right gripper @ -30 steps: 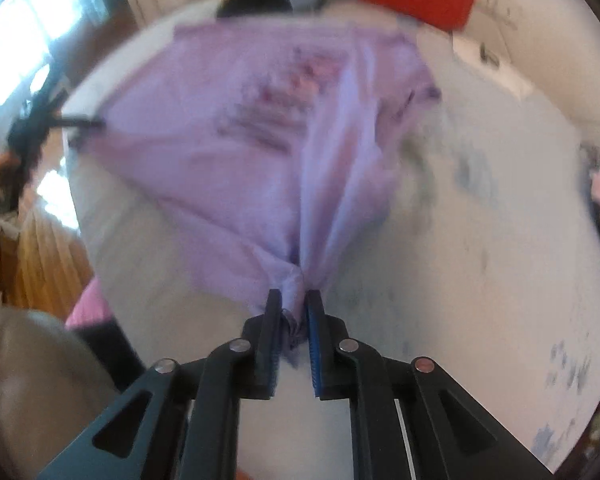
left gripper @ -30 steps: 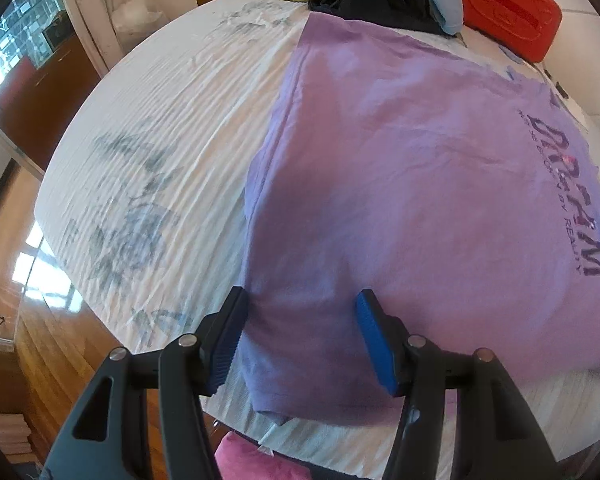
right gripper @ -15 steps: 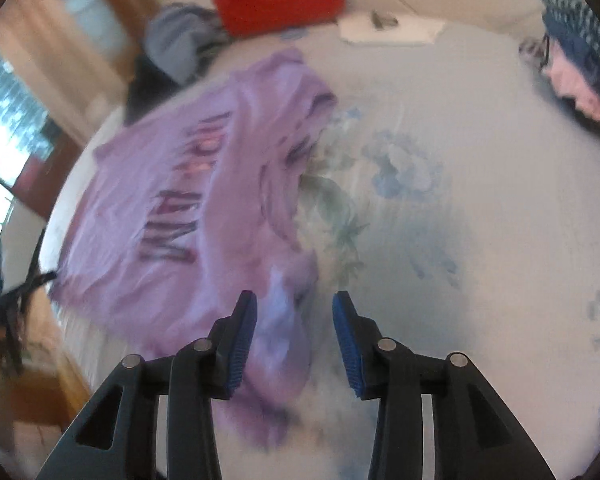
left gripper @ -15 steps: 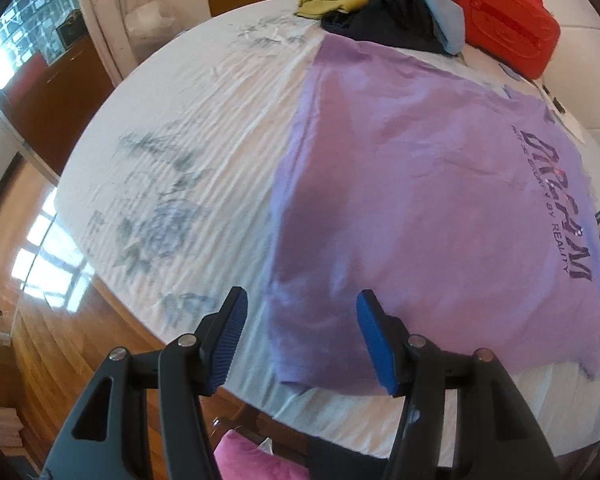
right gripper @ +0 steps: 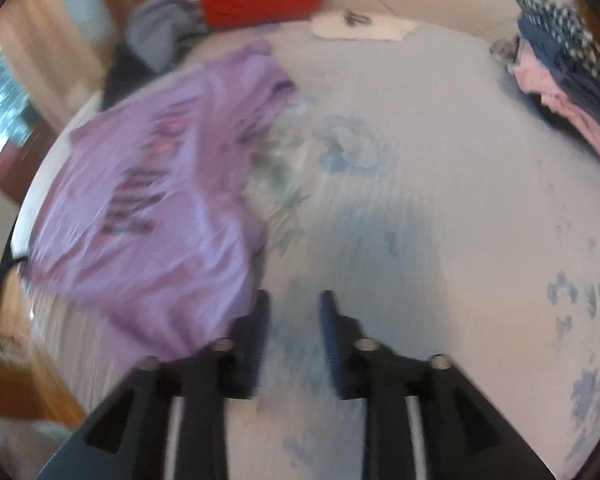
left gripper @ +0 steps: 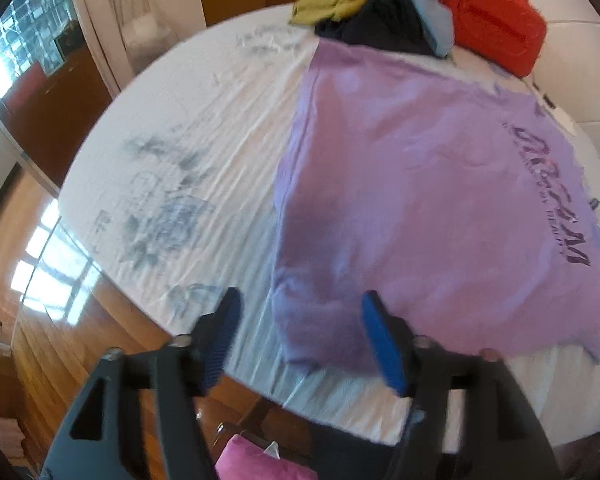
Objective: Fold clothes
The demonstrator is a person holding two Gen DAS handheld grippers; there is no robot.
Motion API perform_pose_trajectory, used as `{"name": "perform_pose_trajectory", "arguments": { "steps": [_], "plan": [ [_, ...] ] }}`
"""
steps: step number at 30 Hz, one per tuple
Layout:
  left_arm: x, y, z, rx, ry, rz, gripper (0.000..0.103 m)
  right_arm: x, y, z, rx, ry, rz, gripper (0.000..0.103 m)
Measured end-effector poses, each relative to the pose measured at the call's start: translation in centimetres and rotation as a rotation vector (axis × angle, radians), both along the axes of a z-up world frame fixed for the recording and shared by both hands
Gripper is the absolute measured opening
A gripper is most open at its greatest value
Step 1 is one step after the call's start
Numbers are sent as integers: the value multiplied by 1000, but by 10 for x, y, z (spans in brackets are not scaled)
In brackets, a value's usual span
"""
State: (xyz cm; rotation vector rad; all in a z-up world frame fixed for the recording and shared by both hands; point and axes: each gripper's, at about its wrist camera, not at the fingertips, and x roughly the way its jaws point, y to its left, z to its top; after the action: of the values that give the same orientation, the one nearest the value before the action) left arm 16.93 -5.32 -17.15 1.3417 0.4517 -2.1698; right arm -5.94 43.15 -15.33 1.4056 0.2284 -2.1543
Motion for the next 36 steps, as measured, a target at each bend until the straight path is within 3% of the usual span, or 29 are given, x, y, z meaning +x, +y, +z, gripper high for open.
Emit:
{"name": "perform_pose_trajectory", "arguments": {
  "steps": [1,4,12,15,17,18,19,20,21,28,33,35,36],
  "plan": [
    [4,4,2,-4,6,-10,98,10,2,0,-5,8,23,47],
    [5,16,-2,-24,-11,-44,99,34,0,-6,-15,11,86,62],
    [-14,30,-21,-21,-61,-95,99,64,-23,-23,9,-4,220,68],
    [-16,31,-28,-8,-64,-88,95,67,-33,-28,45,18,249,68],
    [-13,27,-27,51,-34,-71,82,66,-39,-29,62,34,265,68],
    [-13,26,-24,67,-25,-69,60,64,-42,-23,56,46,268,65],
    [-14,26,-20,64,-24,-66,28,61,-46,-16,49,58,272,43],
    [-14,27,-15,62,-24,-63,15,58,-49,-10,43,69,275,27],
    [-15,27,-10,59,-24,-61,10,55,-52,-4,37,81,278,9],
    [-34,27,52,17,49,-115,10,30,-77,37,-1,157,295,9],
    [-88,-28,61,100,64,-59,10,-53,-121,55,22,141,263,11],
    [-113,-53,61,133,68,-15,21,-87,-139,62,31,135,250,26],
    [-119,-61,63,118,69,2,41,-102,-145,64,36,133,232,38]
  ]
}}
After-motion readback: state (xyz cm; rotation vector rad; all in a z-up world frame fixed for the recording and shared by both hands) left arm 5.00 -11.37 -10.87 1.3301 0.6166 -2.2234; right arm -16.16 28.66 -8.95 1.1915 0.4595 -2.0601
